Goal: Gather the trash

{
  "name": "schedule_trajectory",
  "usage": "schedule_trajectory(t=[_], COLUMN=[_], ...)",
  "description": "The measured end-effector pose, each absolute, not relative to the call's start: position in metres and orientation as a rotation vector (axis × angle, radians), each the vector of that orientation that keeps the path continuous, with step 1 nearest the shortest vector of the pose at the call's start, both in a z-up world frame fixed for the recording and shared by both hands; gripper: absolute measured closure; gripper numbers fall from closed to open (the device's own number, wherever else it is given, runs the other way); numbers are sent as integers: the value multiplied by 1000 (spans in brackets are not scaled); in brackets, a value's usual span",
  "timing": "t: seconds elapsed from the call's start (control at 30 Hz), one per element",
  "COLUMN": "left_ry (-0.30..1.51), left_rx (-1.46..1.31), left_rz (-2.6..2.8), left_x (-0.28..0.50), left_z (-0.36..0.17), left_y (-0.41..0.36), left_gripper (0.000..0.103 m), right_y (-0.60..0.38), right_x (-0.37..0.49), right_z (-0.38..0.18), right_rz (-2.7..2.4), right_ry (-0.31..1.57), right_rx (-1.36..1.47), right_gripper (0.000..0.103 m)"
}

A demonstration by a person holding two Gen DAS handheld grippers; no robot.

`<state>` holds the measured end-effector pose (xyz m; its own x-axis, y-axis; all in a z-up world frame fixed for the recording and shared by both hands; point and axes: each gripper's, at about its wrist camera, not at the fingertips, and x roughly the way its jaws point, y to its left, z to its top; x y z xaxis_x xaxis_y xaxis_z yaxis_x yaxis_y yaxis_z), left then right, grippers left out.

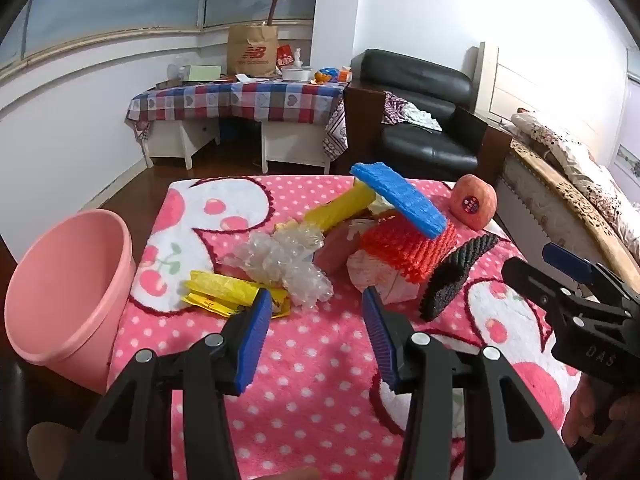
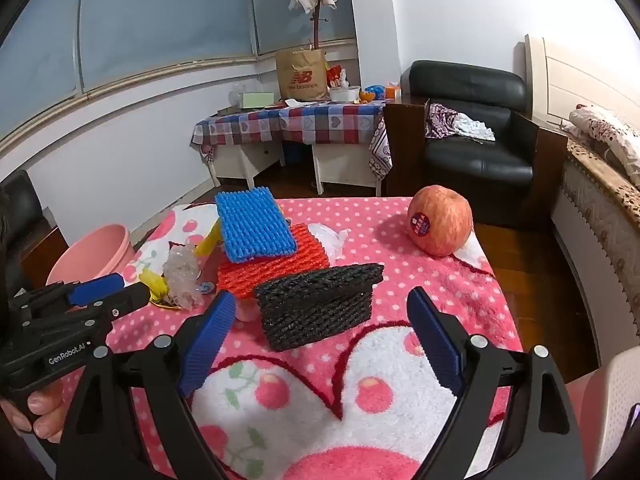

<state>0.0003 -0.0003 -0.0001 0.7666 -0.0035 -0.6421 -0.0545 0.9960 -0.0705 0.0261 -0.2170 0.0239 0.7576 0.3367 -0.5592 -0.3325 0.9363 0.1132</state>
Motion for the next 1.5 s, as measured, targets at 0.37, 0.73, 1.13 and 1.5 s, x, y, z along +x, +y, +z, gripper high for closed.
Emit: schedule_trajectory(t=[0.37,0.73,1.13,1.5], left_ry=[708,717,717,718], left_rx=[-110,-123,-123,-124], left_rz=[50,66,66,66], left_x=[2,5,5,5], left_z=[-5,-7,-8,-8], left_y=[7,10,10,11], left_gripper=[56,56,56,56], right_y=[-215,-211,-210,-209], right_x=[27,28,28,29], right_z=[24,22,22,21], right_rz=[367,366,363,364], right_ry=[625,620,621,623], right_rx=[14,9,7,8], right_gripper=[15,15,15,15])
